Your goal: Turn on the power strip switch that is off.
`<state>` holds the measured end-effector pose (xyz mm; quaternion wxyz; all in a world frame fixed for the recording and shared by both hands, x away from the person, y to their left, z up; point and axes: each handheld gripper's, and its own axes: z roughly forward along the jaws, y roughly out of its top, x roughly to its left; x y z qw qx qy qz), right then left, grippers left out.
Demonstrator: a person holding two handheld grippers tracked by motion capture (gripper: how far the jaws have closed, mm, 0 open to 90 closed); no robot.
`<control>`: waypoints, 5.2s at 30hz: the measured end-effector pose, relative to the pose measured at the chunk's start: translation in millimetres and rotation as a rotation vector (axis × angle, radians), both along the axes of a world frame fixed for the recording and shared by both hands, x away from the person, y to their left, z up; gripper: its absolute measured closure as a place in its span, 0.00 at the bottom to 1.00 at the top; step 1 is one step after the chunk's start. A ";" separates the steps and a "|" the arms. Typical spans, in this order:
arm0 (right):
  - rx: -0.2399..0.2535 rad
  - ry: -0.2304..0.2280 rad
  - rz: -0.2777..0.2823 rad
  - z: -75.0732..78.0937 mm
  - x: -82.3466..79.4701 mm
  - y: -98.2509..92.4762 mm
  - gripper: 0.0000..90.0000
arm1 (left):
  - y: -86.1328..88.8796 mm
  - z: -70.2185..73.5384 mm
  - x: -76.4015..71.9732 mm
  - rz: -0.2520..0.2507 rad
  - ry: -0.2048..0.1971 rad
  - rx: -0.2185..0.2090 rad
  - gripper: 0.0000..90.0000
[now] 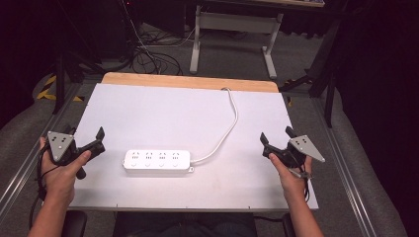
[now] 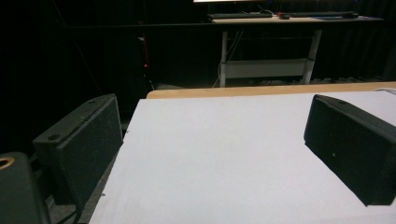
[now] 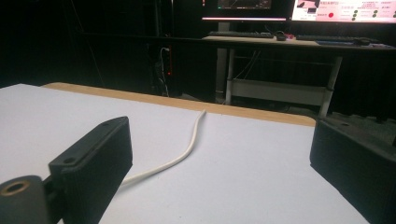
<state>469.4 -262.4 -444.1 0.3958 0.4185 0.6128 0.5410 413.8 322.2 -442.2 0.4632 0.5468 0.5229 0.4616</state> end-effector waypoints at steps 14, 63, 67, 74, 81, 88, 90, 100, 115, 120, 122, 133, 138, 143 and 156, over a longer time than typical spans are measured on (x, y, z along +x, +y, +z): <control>0.004 -0.003 -0.001 0.4 -0.4 -0.6 0.07 | -2.2 0.9 0.5 0.005 0.003 -0.006 0.14; -0.006 0.004 0.015 -0.2 -1.0 1.3 0.09 | 0.4 11.5 -8.1 -0.057 0.028 0.003 1.00; -0.008 0.004 0.016 -0.2 -0.9 1.5 0.09 | 0.4 12.6 -8.4 -0.071 0.037 0.003 1.00; -0.005 0.004 0.017 0.0 -1.2 1.0 0.09 | -2.0 15.8 -8.3 -0.120 0.107 -0.007 1.00; -0.005 0.003 0.016 0.1 -1.5 0.7 0.09 | -5.5 17.9 -7.4 -0.184 0.156 -0.003 1.00; -0.007 0.002 0.018 0.0 -1.3 0.9 0.09 | -12.5 19.2 -5.5 -0.237 0.186 0.008 1.00; -0.008 0.004 0.018 0.0 -1.4 0.8 0.09 | -15.7 20.0 -5.0 -0.258 0.205 0.016 1.00; -0.006 0.004 0.020 0.1 -1.7 1.4 0.10 | -39.8 21.0 -2.2 -0.375 0.271 0.072 1.00; -0.006 0.006 0.015 0.2 -2.7 0.8 0.10 | -81.1 11.4 4.2 -0.555 0.368 0.178 1.00; -0.006 0.007 0.013 0.1 -2.6 0.7 0.10 | -83.3 9.4 4.9 -0.585 0.393 0.198 1.00; -0.006 0.008 0.014 -0.1 -2.4 0.8 0.10 | -84.7 8.5 5.1 -0.597 0.402 0.206 1.00; -0.006 0.009 0.013 -0.1 -2.4 0.6 0.10 | -95.5 0.0 7.3 -0.689 0.481 0.287 1.00; -0.004 0.010 0.012 0.1 -2.8 0.4 0.10 | -99.2 -4.0 7.6 -0.712 0.508 0.320 1.00; -0.002 0.010 0.015 0.1 -3.0 0.5 0.11 | -102.3 -9.4 9.7 -0.714 0.543 0.351 1.00; -0.002 0.008 0.013 0.3 -3.2 0.5 0.11 | -103.2 -15.7 13.8 -0.712 0.563 0.348 1.00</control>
